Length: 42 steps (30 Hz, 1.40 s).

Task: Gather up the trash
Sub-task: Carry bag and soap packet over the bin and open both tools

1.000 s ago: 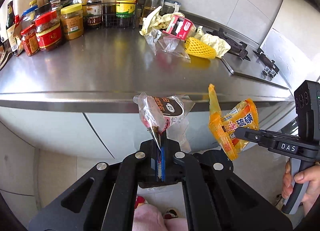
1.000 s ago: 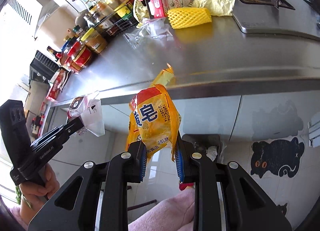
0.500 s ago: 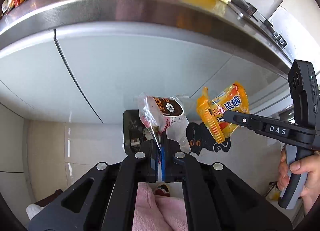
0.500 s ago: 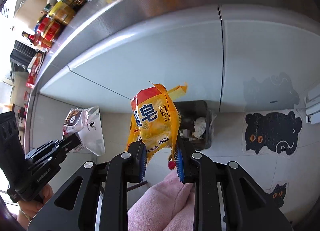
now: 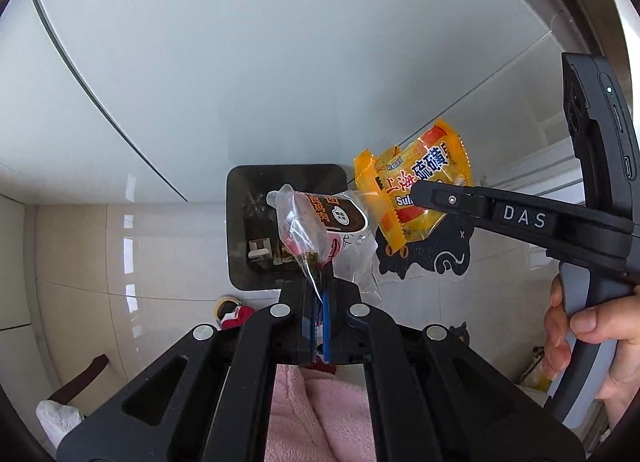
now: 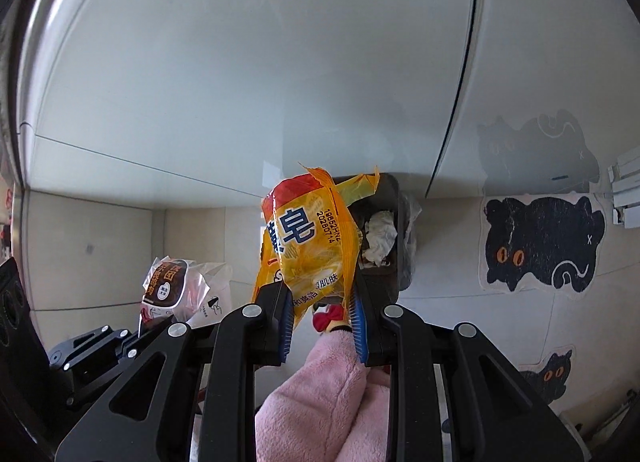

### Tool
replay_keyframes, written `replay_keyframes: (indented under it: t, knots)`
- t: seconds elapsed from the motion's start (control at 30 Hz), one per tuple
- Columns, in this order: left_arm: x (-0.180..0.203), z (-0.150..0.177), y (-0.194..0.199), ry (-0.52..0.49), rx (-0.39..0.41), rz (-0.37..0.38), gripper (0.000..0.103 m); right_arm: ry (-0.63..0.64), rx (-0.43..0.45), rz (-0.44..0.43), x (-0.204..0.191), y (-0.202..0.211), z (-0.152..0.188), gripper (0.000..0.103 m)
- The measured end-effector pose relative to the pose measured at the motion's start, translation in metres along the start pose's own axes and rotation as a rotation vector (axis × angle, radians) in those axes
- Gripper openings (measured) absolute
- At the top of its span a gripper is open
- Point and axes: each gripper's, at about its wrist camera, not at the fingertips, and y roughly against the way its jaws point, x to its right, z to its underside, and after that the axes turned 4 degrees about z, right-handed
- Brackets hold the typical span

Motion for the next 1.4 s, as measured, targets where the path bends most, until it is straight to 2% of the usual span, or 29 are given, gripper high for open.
replay_keyframes:
  t: [0.3,0.53,0.67,0.7,0.77,0.83,1.07,1.1,1.13,1.23,1.27,1.33,1.4]
  knots:
    - [-0.023,-0.009,-0.049,0.05,-0.08,0.024,0.001,-0.06,-0.037,0.016,0.006,-0.045,-0.012,0.025]
    - [-0.031,-0.018,-0.063,0.053,-0.111,0.02,0.008,-0.117,-0.071,0.019,0.009,-0.066,-0.018,0.028]
    - [-0.034,-0.018,-0.067,0.05,-0.117,0.022,0.008,-0.135,-0.082,0.021,0.008,-0.073,-0.023,0.029]
    - [-0.034,-0.018,-0.068,0.052,-0.12,0.024,0.01,-0.139,-0.086,0.022,0.008,-0.075,-0.024,0.03]
    - [-0.036,-0.018,-0.07,0.056,-0.123,0.027,0.013,-0.146,-0.09,0.024,0.009,-0.078,-0.025,0.041]
    - [-0.036,-0.02,-0.068,0.059,-0.125,0.033,0.022,-0.152,-0.091,0.023,0.008,-0.079,-0.026,0.047]
    - [-0.035,-0.023,-0.064,0.067,-0.112,0.041,0.045,-0.167,-0.082,0.025,0.009,-0.077,-0.029,0.054]
    - [-0.035,-0.023,-0.064,0.065,-0.109,0.039,0.051,-0.169,-0.08,0.025,0.009,-0.076,-0.029,0.057]
    - [-0.034,-0.023,-0.062,0.061,-0.108,0.037,0.057,-0.173,-0.077,0.026,0.01,-0.075,-0.029,0.065]
    - [-0.029,-0.023,-0.055,0.048,-0.097,0.023,0.076,-0.183,-0.069,0.031,0.011,-0.067,-0.029,0.074]
    - [-0.027,-0.023,-0.052,0.043,-0.094,0.018,0.079,-0.188,-0.062,0.033,0.012,-0.062,-0.028,0.083]
    - [-0.024,-0.023,-0.042,0.042,-0.083,0.014,0.09,-0.197,-0.046,0.037,0.012,-0.051,-0.027,0.09]
    - [-0.021,-0.024,-0.031,0.045,-0.071,0.017,0.094,-0.2,-0.039,0.031,0.012,-0.039,-0.026,0.091]
